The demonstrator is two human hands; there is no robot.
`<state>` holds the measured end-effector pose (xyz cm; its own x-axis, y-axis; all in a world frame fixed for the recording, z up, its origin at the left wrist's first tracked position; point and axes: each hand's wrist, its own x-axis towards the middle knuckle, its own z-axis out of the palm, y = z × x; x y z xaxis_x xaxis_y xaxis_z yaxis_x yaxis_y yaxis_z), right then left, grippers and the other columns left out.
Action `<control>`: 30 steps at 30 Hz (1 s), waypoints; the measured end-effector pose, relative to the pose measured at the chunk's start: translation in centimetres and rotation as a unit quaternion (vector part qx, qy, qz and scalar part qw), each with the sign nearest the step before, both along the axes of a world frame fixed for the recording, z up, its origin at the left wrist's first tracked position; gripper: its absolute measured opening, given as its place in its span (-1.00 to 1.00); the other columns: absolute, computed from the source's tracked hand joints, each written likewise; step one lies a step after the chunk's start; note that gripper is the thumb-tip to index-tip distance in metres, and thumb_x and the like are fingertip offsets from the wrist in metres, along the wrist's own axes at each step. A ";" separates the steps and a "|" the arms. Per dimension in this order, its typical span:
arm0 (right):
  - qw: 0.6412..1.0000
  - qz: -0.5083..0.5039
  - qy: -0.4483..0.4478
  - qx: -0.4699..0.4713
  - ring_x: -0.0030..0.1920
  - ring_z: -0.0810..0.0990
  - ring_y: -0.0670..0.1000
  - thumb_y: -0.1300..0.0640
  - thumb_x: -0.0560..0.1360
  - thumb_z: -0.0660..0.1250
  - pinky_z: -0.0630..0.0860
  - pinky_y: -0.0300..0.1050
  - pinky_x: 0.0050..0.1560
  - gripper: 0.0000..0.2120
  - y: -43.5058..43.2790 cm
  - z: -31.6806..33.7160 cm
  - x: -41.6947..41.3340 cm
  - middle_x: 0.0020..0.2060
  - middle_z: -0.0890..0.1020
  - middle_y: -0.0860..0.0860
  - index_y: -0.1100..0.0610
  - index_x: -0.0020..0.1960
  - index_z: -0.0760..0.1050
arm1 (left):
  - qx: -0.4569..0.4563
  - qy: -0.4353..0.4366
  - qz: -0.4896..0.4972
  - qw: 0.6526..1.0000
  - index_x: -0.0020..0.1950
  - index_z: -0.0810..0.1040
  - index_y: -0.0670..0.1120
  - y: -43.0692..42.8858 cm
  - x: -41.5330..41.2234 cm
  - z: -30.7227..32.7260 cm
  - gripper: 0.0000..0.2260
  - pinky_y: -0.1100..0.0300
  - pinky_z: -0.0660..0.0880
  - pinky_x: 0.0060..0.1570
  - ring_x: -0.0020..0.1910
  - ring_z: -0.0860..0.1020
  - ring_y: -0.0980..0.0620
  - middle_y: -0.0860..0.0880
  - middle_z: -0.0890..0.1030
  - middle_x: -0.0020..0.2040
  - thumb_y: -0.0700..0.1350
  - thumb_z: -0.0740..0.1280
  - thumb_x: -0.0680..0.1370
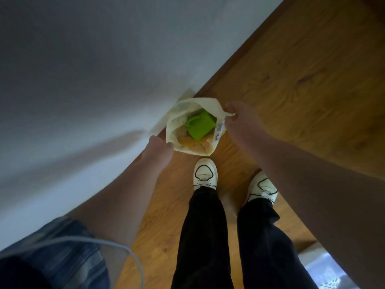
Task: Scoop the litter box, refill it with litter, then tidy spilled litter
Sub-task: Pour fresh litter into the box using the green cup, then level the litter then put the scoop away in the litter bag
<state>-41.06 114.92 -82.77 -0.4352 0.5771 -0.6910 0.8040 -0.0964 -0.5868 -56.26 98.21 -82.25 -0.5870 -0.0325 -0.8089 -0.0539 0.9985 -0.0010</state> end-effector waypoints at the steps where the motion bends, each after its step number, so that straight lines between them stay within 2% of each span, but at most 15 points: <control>1: 1.000 -0.008 -0.004 -0.010 0.07 0.55 -0.04 0.15 0.59 0.19 0.54 -0.10 -0.07 -0.60 0.0 1.9 0.4 0.29 0.50 -0.02 -0.07 0.41 0.40 | 0.004 0.001 -0.042 0.999 0.30 0.42 -0.16 0.6 0.0 1.9 -0.66 0.17 0.40 -0.41 -0.28 0.58 -0.05 -0.06 0.55 -0.15 -0.11 0.21 0.55; 4: 0.999 -0.024 -0.010 -0.025 0.13 0.58 0.05 0.23 0.57 0.17 0.58 0.07 0.12 -0.57 0.0 8.3 2.3 0.31 0.51 0.02 -0.02 0.41 0.40 | 0.056 0.014 -0.174 0.983 0.41 0.32 -0.03 3.2 1.2 9.1 -0.59 0.06 0.53 -0.19 -0.03 0.59 -0.06 -0.04 0.53 0.14 -0.11 0.22 0.55; 6: 1.000 -0.020 -0.021 -0.005 0.19 0.54 0.03 0.26 0.57 0.18 0.52 -0.04 0.14 -0.56 0.0 13.0 3.8 0.31 0.51 0.03 0.03 0.43 0.40 | 0.114 0.061 -0.267 0.955 0.44 0.32 -0.02 5.1 2.5 14.1 -0.57 -0.02 0.54 0.04 0.13 0.54 -0.07 -0.05 0.51 0.25 -0.12 0.24 0.57; 7: 0.999 -0.014 -0.028 0.012 0.24 0.51 0.02 0.25 0.58 0.19 0.46 -0.10 0.14 -0.54 0.0 15.3 4.6 0.33 0.50 0.02 0.03 0.46 0.37 | 0.151 0.084 -0.297 0.939 0.43 0.34 -0.02 6.0 3.2 16.7 -0.58 0.00 0.52 0.09 0.16 0.52 -0.05 -0.04 0.51 0.27 -0.13 0.25 0.57; 10: 0.997 -0.029 -0.039 0.052 0.27 0.48 0.01 0.22 0.57 0.20 0.37 -0.16 0.09 -0.50 0.5 23.4 7.1 0.33 0.46 -0.03 -0.04 0.49 0.33 | 0.237 0.113 -0.341 0.903 0.44 0.37 -0.01 8.6 5.3 25.3 -0.58 0.12 0.46 0.14 0.22 0.50 0.00 -0.01 0.51 0.31 -0.12 0.29 0.58; 13: 0.994 -0.052 -0.038 0.091 0.37 0.40 -0.04 0.17 0.59 0.21 0.36 -0.15 0.22 -0.49 1.2 34.3 9.6 0.40 0.42 -0.06 -0.09 0.51 0.29 | 0.274 0.109 -0.363 0.884 0.48 0.33 0.01 10.7 6.8 35.4 -0.56 0.22 0.34 0.21 0.36 0.43 0.02 0.02 0.44 0.42 -0.08 0.29 0.60; 16: 0.988 -0.065 -0.021 0.141 0.48 0.27 -0.03 0.17 0.60 0.21 0.27 -0.07 0.44 -0.49 1.7 47.0 11.5 0.45 0.37 -0.06 -0.08 0.52 0.26 | 0.295 0.108 -0.407 0.858 0.50 0.31 0.02 12.3 7.8 46.4 -0.57 0.15 0.34 0.31 0.41 0.39 0.00 0.02 0.41 0.46 -0.04 0.25 0.63; 19: 0.975 -0.069 -0.007 0.211 0.50 0.22 -0.04 0.19 0.59 0.20 0.14 -0.19 0.42 -0.46 1.7 58.7 13.2 0.47 0.34 -0.08 -0.06 0.54 0.23 | 0.335 0.108 -0.448 0.822 0.52 0.30 0.03 13.4 8.4 56.9 -0.56 0.08 0.32 0.37 0.43 0.37 0.00 0.01 0.40 0.47 -0.02 0.21 0.63; 21: 0.964 -0.085 -0.001 0.251 0.51 0.20 -0.08 0.16 0.60 0.18 0.12 -0.22 0.40 -0.46 1.2 64.9 14.0 0.48 0.31 -0.14 -0.11 0.54 0.20 | 0.364 0.122 -0.479 0.790 0.53 0.29 0.02 14.1 8.6 62.7 -0.55 0.07 0.29 0.40 0.45 0.34 0.00 0.00 0.40 0.48 -0.02 0.19 0.63; 23: 0.948 -0.104 0.008 0.301 0.51 0.18 -0.09 0.11 0.61 0.18 0.12 -0.17 0.44 -0.47 0.3 69.9 14.9 0.49 0.28 -0.17 -0.16 0.53 0.18 | 0.390 0.145 -0.508 0.754 0.54 0.28 0.01 14.7 9.1 67.6 -0.54 0.05 0.29 0.42 0.46 0.33 -0.01 -0.01 0.39 0.48 -0.02 0.19 0.63; 25: 0.934 -0.121 0.012 0.335 0.51 0.14 -0.13 0.09 0.62 0.19 0.05 -0.22 0.42 -0.47 -1.3 73.8 16.0 0.49 0.26 -0.19 -0.19 0.53 0.16 | 0.412 0.161 -0.531 0.723 0.55 0.26 0.01 15.0 10.0 71.5 -0.53 0.04 0.29 0.44 0.47 0.32 -0.01 -0.01 0.38 0.49 -0.01 0.19 0.63; 30: 0.896 -0.178 0.010 0.406 0.50 0.08 -0.21 0.07 0.63 0.18 -0.03 -0.30 0.41 -0.47 -5.2 79.1 19.4 0.48 0.23 -0.25 -0.23 0.53 0.14 | 0.446 0.183 -0.585 0.653 0.57 0.21 0.01 13.9 12.6 77.0 -0.51 0.11 0.21 0.48 0.50 0.26 0.02 0.01 0.32 0.53 -0.02 0.17 0.64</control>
